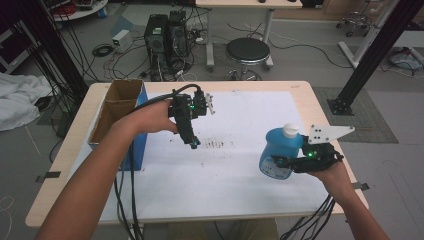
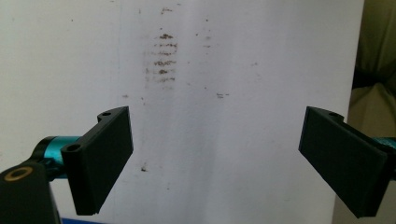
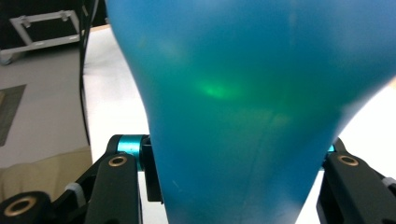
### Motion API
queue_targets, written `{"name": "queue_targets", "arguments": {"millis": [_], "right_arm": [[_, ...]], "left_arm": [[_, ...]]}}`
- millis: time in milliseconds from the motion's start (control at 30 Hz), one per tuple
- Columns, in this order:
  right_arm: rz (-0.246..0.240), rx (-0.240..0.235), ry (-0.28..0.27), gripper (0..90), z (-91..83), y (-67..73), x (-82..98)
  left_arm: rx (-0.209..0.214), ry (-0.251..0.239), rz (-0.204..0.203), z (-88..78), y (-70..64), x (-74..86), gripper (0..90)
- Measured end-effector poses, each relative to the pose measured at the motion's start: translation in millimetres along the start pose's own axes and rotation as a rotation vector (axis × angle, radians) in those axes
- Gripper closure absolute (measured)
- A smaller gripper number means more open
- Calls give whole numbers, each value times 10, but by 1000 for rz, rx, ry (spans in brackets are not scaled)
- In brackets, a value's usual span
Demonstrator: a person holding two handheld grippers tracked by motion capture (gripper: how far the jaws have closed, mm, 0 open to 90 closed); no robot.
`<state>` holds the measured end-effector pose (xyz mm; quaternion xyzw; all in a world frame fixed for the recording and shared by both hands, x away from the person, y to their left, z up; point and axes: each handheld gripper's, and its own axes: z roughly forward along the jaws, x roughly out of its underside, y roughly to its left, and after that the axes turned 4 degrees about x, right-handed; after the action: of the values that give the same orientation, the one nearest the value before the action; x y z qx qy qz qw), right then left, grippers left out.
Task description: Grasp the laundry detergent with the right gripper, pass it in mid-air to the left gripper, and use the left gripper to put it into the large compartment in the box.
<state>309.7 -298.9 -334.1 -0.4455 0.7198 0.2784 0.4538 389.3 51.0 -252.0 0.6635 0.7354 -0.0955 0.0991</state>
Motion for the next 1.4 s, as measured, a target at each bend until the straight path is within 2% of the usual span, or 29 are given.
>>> {"name": "queue_targets", "arguments": {"millis": [200, 533, 867, 1400], "right_arm": [[-38, -98, 13, 455, 67, -29, -125], [-84, -198, 14, 455, 308, -2, -320], [-124, -265, 23, 454, 583, 75, -491], [-167, -348, 54, 455, 993, 169, -614]], "left_arm": [[16, 1, 0, -57, -82, -50, 100], [42, 10, 28, -167, -267, -127, 100], [70, 0, 0, -230, -354, -200, 99], [84, -9, 0, -309, -467, -267, 99]]}}
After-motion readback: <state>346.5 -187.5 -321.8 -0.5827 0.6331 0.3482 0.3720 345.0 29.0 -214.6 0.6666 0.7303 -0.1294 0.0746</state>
